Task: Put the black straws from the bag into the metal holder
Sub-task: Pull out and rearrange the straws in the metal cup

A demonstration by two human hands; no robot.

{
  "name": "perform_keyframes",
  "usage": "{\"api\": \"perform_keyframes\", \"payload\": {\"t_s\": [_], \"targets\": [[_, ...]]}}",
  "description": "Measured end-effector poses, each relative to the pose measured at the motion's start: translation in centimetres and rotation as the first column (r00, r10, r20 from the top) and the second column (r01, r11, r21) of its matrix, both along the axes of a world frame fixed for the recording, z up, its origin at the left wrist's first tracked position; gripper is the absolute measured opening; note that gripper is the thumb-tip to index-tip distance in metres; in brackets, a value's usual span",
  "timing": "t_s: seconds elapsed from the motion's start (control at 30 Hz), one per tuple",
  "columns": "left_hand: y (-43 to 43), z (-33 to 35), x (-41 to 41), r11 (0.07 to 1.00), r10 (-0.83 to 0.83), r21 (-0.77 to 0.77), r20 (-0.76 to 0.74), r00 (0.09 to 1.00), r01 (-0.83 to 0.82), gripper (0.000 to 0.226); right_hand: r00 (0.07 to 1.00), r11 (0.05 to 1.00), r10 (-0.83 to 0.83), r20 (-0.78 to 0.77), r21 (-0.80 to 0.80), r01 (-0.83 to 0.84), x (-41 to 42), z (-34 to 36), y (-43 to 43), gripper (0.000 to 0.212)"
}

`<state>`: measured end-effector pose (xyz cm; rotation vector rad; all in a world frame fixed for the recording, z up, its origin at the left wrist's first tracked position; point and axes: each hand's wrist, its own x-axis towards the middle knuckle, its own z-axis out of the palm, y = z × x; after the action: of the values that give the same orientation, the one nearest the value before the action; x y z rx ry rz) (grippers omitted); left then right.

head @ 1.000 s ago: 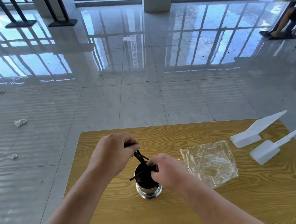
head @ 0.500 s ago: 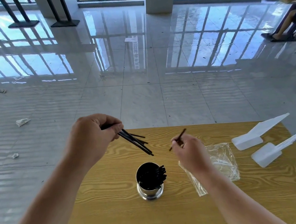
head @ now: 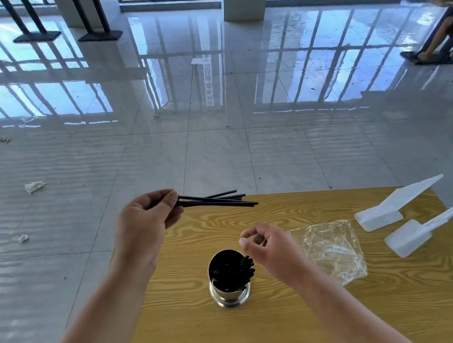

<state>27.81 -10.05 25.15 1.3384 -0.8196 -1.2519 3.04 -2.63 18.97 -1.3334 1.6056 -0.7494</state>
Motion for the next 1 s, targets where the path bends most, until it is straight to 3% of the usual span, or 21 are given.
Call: {"api": "perform_keyframes", "payload": {"t_s": [0.07,0.1,0.2,0.23,0.3,0.4,0.47,0.53,0.67,0.83,0.9,1.0], "targets": [[0.4,-0.5,-0.6,0.996,0.001,0.093,-0.172,0.985,0.015,0.008,1.000,1.000,0.015,-0.005,-0.002,-0.015,0.2,0.5,-0.1,0.021],[0.6,-0.8,-1.0,0.990,-0.002,0.136,-0.252,0.968,0.037,0.013,1.000,1.000,0.029,0.010,0.005,-0.029,0.4,0.8,-0.3,0.036],[1.5,-1.9,-2.0,0.963,0.007,0.250,-0.399,0.917,0.102,0.017,0.950,0.997,-0.016,0.312,0.081,-0.009,0.9,2.0,-1.0,0.089],[1.8,-2.3,-2.3,0.952,-0.002,0.276,-0.424,0.905,0.131,0.014,0.882,0.995,-0.063,0.466,0.103,0.017,1.0,2.3,-1.2,0.089],[2.3,-3.2,-2.7,0.931,-0.033,0.311,-0.448,0.893,0.191,0.010,0.709,0.988,-0.145,0.691,0.133,0.073,0.8,2.9,-1.7,0.067],[3.1,-4.6,-2.9,0.895,-0.068,0.357,-0.486,0.871,0.269,0.007,0.592,0.979,-0.202,0.780,0.153,0.133,0.4,3.3,-2.1,0.055],[3.6,-5.5,-3.1,0.870,-0.085,0.376,-0.520,0.850,0.317,0.009,0.641,0.979,-0.203,0.741,0.137,0.151,0.3,3.4,-2.2,0.042],[4.0,-6.4,-3.3,0.850,-0.107,0.387,-0.536,0.837,0.357,0.017,0.749,0.978,-0.208,0.629,0.113,0.176,0.1,3.5,-2.2,0.025],[4.5,-7.5,-3.4,0.825,-0.171,0.404,-0.489,0.855,0.396,0.026,0.925,0.990,-0.128,0.358,-0.002,0.138,-0.2,3.5,-2.2,0.025],[4.5,-8.5,-2.8,0.824,-0.378,0.451,-0.015,0.926,0.344,0.017,1.000,0.983,-0.008,-0.023,-0.184,0.004,0.0,3.8,-1.6,0.034],[4.5,-8.8,-2.4,0.836,-0.424,0.444,0.147,0.894,0.323,0.013,0.993,0.980,0.028,-0.116,-0.194,-0.050,0.2,3.7,-1.4,0.040],[4.6,-9.1,-2.3,0.835,-0.496,0.432,0.320,0.807,0.342,0.013,0.990,0.980,0.041,-0.135,-0.187,-0.066,0.7,2.7,-1.3,0.039]]}}
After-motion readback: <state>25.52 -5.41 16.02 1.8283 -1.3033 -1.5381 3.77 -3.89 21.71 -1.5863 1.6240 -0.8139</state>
